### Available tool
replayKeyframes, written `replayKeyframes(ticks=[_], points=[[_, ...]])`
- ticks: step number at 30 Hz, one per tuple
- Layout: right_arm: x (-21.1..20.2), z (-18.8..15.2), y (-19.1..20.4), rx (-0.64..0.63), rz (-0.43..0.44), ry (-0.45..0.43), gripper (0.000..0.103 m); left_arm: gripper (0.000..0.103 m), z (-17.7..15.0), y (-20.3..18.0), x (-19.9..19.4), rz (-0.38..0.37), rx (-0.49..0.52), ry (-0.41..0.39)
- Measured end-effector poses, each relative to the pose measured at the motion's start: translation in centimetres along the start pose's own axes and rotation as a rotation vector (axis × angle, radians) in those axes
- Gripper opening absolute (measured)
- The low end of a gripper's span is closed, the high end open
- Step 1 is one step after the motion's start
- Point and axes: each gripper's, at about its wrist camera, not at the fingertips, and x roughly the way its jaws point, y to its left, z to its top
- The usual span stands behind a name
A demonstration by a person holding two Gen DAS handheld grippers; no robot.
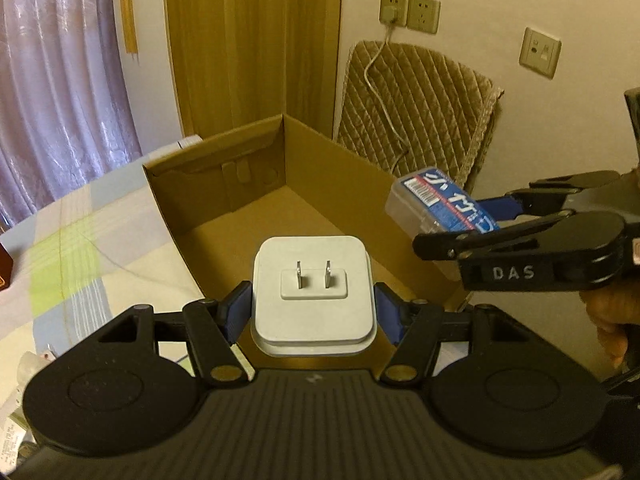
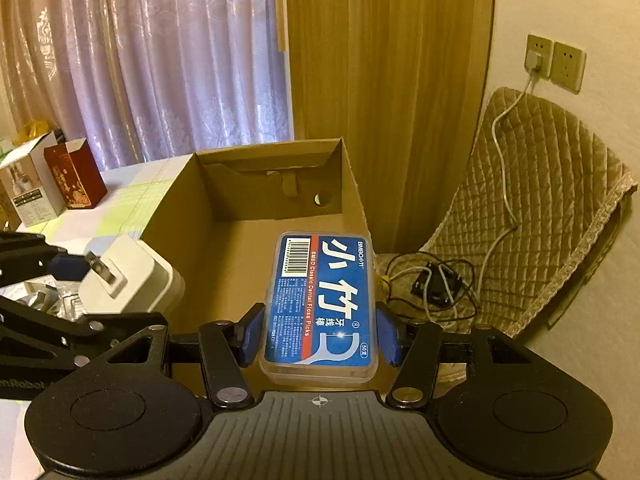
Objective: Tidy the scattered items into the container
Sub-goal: 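Carry the plug adapter and toothpick box with both tools over the cardboard box, then open the right tool to drop the toothpick box while the left tool releases the adapter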
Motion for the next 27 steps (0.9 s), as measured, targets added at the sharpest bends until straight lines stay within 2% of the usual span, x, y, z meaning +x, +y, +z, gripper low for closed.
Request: replayKeyframes(ticks=[5, 7, 8, 17, 27], points=[[0.2, -0.1, -0.1, 0.007, 0.003, 0.004, 0.059, 0.061, -0.4, -0.4, 0.3, 0.007, 0.011, 0.019], [0.4, -0.1, -0.2, 0.005, 0.005, 0.005, 0.059, 0.073, -0.3, -0.2, 0.2, 0.022, -0.001, 0.018], [0.4, -0.1, -0.2, 0.006, 0.006, 0.006, 0.059, 0.076, -0.3, 0.0, -0.1, 0.028, -0.006, 0.006], [0.8, 0.1, 0.5, -0.011, 0.022, 0.013, 0.059, 0.076, -0.6, 0.7, -2.0, 0.048, 0.008, -0.022], [1.5, 0.0, 1.4, -0.027, 0.038, 0.036, 0.059, 0.076, -1.2, 1.3, -2.5, 0.057, -0.006, -0.017]])
